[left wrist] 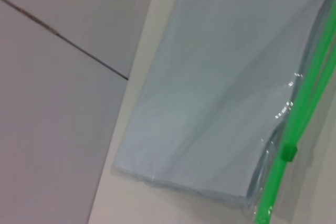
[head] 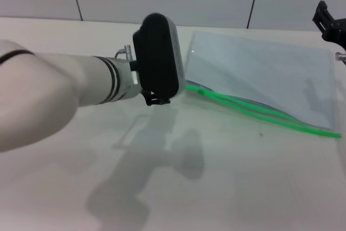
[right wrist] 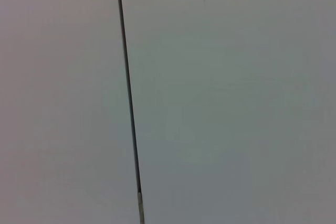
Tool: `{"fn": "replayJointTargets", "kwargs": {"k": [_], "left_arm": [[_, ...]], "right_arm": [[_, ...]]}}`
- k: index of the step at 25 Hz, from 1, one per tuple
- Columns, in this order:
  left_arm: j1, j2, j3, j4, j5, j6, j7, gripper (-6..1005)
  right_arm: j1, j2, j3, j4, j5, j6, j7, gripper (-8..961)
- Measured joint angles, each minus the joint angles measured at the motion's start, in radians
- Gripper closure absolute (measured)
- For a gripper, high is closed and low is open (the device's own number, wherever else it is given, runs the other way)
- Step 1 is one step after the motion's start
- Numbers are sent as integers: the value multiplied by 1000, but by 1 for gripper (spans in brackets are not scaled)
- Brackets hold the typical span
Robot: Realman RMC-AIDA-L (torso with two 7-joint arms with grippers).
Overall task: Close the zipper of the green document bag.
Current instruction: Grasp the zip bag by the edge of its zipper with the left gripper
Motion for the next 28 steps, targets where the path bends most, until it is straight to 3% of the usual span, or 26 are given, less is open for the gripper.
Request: {"fn": "replayJointTargets", "kwargs": {"k": [16, 28], "left_arm": [[-44, -2, 104, -180, -6, -291, 56, 253], [-117, -6, 159, -307, -66, -417, 51, 254]], "right_arm": [[13, 2, -9, 12, 3, -3, 0, 252], [21, 4, -11, 14, 5, -3, 0, 258]]}}
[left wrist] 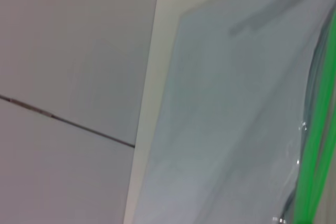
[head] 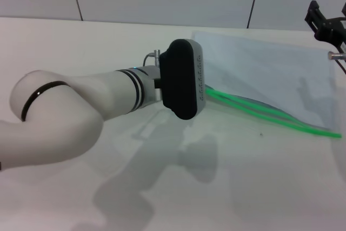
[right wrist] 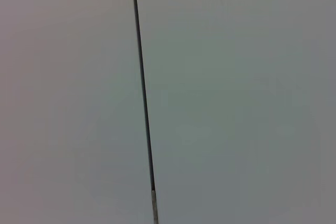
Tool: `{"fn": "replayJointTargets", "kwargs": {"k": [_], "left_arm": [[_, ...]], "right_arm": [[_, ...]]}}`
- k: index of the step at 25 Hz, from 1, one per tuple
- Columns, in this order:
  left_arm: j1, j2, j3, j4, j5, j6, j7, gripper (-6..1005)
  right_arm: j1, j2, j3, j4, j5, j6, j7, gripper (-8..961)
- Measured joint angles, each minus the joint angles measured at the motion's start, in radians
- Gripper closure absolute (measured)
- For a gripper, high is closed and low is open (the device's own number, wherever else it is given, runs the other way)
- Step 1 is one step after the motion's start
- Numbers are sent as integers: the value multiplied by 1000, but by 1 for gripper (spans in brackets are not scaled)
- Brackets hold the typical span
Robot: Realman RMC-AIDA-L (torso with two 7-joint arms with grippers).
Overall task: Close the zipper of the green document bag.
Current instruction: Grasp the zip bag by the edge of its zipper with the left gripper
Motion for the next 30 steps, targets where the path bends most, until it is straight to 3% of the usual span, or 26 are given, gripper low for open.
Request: {"fn": "replayJointTargets", "kwargs": {"k": [5, 30], "left_arm": [[-33, 0, 25, -51, -32, -41, -1, 255], [-82, -3, 71, -149, -109, -159, -2, 287]], "right_arm": [[0, 0, -1, 0, 0, 0, 0, 261], [3, 0, -3, -6, 0, 0, 1, 275]]}}
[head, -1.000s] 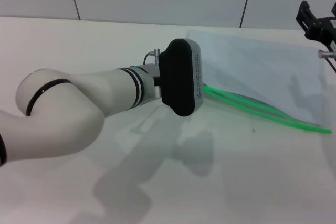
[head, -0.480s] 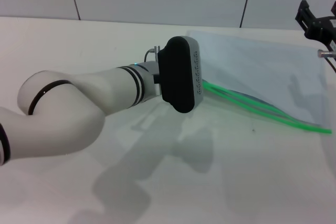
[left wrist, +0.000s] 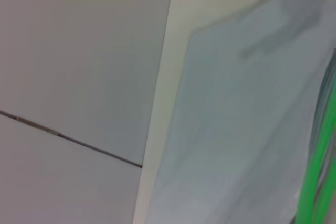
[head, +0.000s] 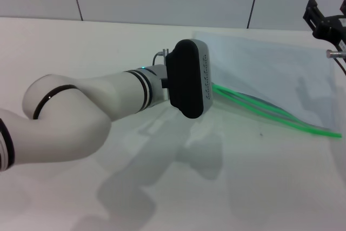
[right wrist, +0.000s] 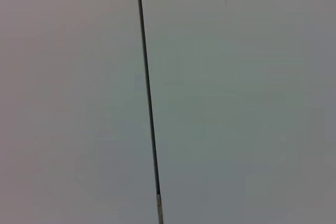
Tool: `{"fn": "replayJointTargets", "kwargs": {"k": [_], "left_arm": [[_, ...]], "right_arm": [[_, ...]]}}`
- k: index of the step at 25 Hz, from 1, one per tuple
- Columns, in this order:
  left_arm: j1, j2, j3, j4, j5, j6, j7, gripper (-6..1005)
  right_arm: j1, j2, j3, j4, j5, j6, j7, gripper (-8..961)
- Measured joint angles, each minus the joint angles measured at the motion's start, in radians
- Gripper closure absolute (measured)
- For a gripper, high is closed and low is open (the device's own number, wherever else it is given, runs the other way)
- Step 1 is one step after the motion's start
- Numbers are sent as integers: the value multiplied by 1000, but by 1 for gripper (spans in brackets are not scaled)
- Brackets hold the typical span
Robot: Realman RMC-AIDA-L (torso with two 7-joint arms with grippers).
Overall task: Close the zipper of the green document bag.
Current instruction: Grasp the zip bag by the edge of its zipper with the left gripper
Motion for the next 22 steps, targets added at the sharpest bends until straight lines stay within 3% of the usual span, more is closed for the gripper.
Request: {"fn": "replayJointTargets", "kwargs": {"k": [22], "left_arm": [[-34, 0, 23, -83, -52, -76, 4, 522]], "right_arm": [[0, 0, -4, -2, 0, 0, 0, 288]]}}
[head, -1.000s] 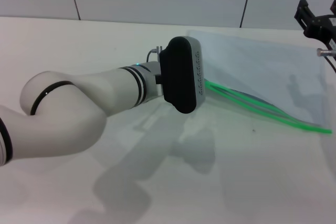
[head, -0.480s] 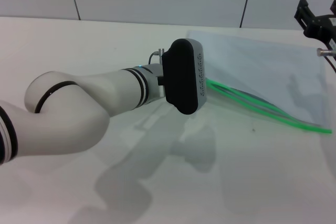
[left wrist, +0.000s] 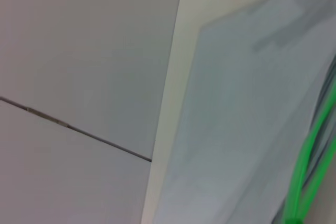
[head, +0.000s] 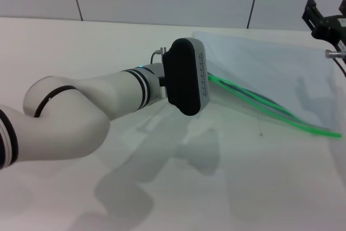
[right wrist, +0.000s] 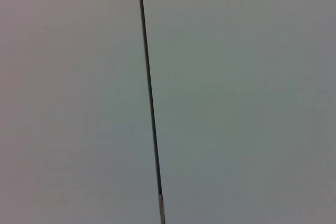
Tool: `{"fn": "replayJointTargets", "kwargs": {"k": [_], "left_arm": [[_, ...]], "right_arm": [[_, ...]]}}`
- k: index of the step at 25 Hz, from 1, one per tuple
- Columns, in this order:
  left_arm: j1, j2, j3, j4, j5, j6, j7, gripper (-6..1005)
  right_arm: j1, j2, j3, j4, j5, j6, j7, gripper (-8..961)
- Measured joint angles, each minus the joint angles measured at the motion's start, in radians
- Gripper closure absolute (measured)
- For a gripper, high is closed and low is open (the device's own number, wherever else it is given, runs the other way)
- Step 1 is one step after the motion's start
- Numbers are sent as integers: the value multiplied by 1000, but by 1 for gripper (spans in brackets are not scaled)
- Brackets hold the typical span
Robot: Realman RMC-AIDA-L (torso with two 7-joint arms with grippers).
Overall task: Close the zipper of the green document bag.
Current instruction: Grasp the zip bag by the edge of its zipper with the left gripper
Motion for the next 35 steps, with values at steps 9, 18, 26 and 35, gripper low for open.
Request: {"fn": "replayJointTargets", "kwargs": {"k": [9, 18, 26, 35], "left_arm": [[-7, 0, 10, -19, 0, -34, 4, 702], [-16, -1, 29, -30, -13, -55, -7, 790], [22, -2, 29, 6, -38, -69, -8, 902], [109, 6, 20, 138, -40, -32, 0, 944]], "right_arm": [[3, 0, -6, -2, 0, 0, 0, 293], [8, 0, -10, -2, 0, -7, 0, 298], [-5, -11, 77, -75, 17, -246, 33, 302], [1, -8, 249, -171, -36, -676, -105, 307]]}}
